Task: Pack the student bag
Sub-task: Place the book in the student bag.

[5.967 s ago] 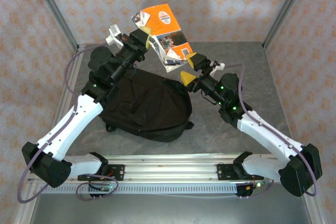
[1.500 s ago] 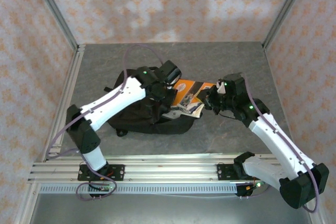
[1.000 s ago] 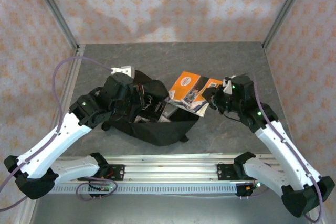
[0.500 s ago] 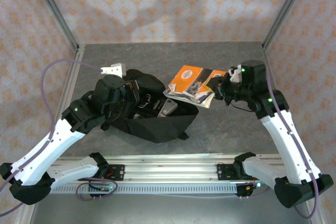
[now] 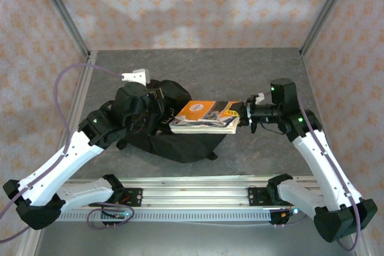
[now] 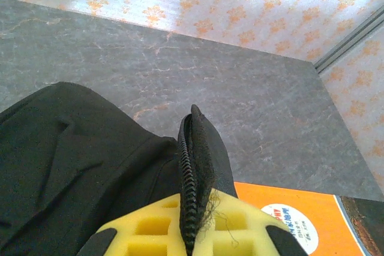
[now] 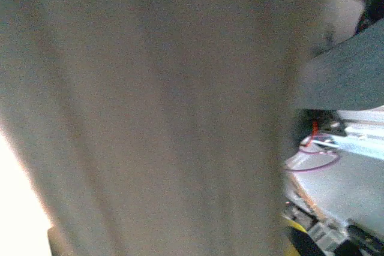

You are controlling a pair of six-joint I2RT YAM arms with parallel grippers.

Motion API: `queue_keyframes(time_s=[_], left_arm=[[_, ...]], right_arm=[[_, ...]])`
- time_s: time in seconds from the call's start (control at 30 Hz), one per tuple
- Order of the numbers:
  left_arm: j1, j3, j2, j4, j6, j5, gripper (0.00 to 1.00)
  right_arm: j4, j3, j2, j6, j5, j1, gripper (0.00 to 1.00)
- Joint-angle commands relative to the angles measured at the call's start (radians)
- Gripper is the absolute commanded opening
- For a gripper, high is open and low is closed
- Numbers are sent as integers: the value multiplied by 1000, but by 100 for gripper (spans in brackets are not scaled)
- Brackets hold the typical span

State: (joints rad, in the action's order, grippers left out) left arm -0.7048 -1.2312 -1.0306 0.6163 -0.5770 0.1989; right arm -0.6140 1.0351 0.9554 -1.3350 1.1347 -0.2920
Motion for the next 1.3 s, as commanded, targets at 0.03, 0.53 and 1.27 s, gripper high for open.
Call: queue_keyframes(time_s=[0.03, 0.53, 1.27], left_arm=[[2, -49, 21, -153, -1, 31, 0], [3, -12, 53, -168, -14, -19, 0], [8, 108, -174, -263, -128, -204, 0]], right_arm=[[282, -71, -27, -201, 16, -30, 0], [794, -158, 314, -275, -220, -197, 0], [-7, 325, 740, 690, -601, -279, 71]])
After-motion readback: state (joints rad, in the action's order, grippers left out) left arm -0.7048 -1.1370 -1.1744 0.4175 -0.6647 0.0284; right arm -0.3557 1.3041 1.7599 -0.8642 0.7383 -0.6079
